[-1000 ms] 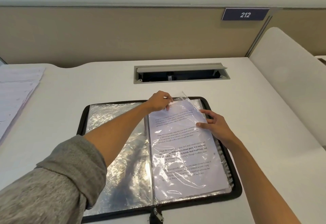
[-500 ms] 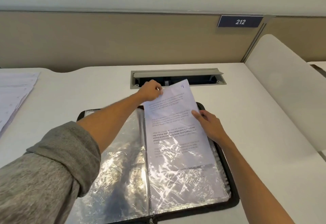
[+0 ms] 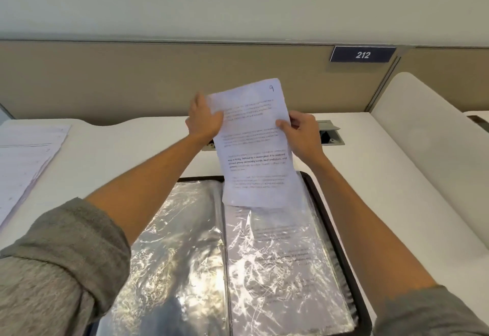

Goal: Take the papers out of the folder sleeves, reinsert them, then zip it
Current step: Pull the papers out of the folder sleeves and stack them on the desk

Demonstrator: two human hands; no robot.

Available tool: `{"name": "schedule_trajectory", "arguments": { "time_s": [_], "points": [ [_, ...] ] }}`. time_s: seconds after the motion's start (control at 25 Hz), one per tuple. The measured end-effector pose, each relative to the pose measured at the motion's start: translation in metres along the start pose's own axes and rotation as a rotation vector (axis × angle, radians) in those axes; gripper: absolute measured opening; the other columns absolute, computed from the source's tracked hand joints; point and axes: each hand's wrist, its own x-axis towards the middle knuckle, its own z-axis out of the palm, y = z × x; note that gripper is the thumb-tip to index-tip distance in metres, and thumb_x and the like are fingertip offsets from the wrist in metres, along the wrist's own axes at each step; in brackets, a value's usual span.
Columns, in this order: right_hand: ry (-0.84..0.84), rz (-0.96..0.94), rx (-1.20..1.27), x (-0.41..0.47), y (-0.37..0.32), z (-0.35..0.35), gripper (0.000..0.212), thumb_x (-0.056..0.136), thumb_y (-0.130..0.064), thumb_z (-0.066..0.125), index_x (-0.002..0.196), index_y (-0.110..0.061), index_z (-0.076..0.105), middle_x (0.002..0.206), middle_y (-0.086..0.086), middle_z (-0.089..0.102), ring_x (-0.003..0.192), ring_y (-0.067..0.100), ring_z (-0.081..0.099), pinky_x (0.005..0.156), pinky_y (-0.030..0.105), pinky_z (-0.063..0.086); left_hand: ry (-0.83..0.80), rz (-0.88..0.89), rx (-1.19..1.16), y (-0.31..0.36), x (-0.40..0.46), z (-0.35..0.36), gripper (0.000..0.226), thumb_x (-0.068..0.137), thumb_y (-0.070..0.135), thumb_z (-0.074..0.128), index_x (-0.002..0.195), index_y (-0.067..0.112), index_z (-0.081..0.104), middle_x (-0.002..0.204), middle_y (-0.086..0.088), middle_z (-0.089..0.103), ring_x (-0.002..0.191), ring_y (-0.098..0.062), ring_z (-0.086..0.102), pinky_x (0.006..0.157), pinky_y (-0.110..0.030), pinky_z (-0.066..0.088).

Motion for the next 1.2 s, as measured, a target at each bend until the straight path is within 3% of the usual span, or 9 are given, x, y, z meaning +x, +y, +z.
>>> {"name": "schedule_trajectory", "arguments": {
  "time_s": [0.08,0.16,0.24,0.36,0.52,0.8,1.04,1.12,1.2],
  "points": [
    [0.013,-0.057,0.091,0.004,-0.021,-0.001,0.014,0.091,-0.01,0.061,0.097,-0.004,0.073,0.092,0.005,0.075,0.081,0.019,0.072,0.071,0.039,0.059,-0.172,-0.173,-0.411,-0.01,-0.005,-0.012,0.061,0.071,0.019,0.07,0.128,0.01,0.05,0.118,0.001,0.062,0.109,-0.02,0.06,0.082,-0.029,0.049],
    [0.031,-0.103,0.179,0.007,-0.039,-0.001,0.013,0.093,-0.009,0.062,0.098,-0.002,0.072,0.094,0.006,0.074,0.081,0.017,0.072,0.07,0.034,0.059,-0.358,-0.22,-0.586,-0.02,-0.018,-0.022,0.04,0.082,0.012,0.071,0.121,0.01,0.062,0.108,0.002,0.07,0.1,-0.019,0.066,0.077,-0.024,0.051],
    [0.063,-0.111,0.278,0.009,-0.054,0.001,0.013,0.094,-0.012,0.062,0.101,-0.004,0.07,0.097,0.007,0.074,0.086,0.019,0.072,0.073,0.033,0.059,-0.38,-0.217,-0.696,-0.032,-0.026,-0.034,0.031,0.087,0.011,0.068,0.118,0.01,0.066,0.107,-0.002,0.073,0.096,-0.023,0.068,0.084,-0.031,0.053],
    [0.019,-0.003,0.32,0.002,-0.061,0.012,0.02,0.093,-0.02,0.065,0.108,-0.008,0.068,0.1,0.006,0.075,0.09,0.02,0.073,0.077,0.036,0.06,-0.308,-0.176,-0.787,-0.04,-0.031,-0.057,0.03,0.089,0.014,0.067,0.119,0.01,0.067,0.113,-0.005,0.071,0.091,-0.02,0.067,0.082,-0.032,0.053],
    [-0.026,0.151,0.1,-0.026,-0.067,0.054,0.01,0.086,-0.016,0.066,0.094,-0.018,0.072,0.092,-0.003,0.074,0.088,0.021,0.072,0.081,0.044,0.059,-0.183,-0.121,-0.658,-0.054,-0.045,-0.098,0.023,0.089,0.013,0.068,0.112,0.009,0.069,0.106,-0.002,0.072,0.088,-0.018,0.068,0.074,-0.028,0.054],
    [-0.006,0.142,0.168,-0.093,-0.089,0.135,0.029,0.084,-0.015,0.071,0.113,-0.015,0.066,0.102,-0.009,0.07,0.084,0.0,0.068,0.066,0.015,0.053,-0.065,-0.187,-0.494,-0.116,-0.102,-0.167,0.014,0.091,0.01,0.064,0.104,0.009,0.07,0.097,0.003,0.072,0.083,-0.013,0.069,0.07,-0.024,0.054],
    [-0.085,0.236,0.186,-0.158,-0.092,0.204,0.037,0.091,-0.014,0.065,0.126,-0.019,0.055,0.088,-0.001,0.071,0.076,0.001,0.066,0.057,0.004,0.045,0.023,-0.307,-0.404,-0.19,-0.152,-0.23,0.012,0.091,0.011,0.063,0.1,0.007,0.069,0.092,0.001,0.072,0.081,-0.019,0.069,0.07,-0.03,0.056],
    [-0.117,0.247,0.199,-0.179,-0.099,0.227,0.035,0.092,-0.011,0.063,0.126,-0.017,0.056,0.093,0.002,0.072,0.081,0.002,0.066,0.058,0.003,0.043,0.055,-0.339,-0.393,-0.218,-0.168,-0.251,0.013,0.09,0.013,0.066,0.093,0.001,0.068,0.09,-0.004,0.071,0.078,-0.021,0.067,0.075,-0.035,0.055],
    [-0.174,0.249,0.211,-0.197,-0.11,0.249,0.033,0.091,-0.008,0.063,0.123,-0.016,0.059,0.094,0.004,0.073,0.073,-0.005,0.065,0.057,0.002,0.042,0.09,-0.358,-0.373,-0.245,-0.184,-0.272,0.016,0.088,0.016,0.068,0.082,0.002,0.063,0.085,-0.007,0.067,0.076,-0.021,0.063,0.074,-0.035,0.05]
  ]
}}
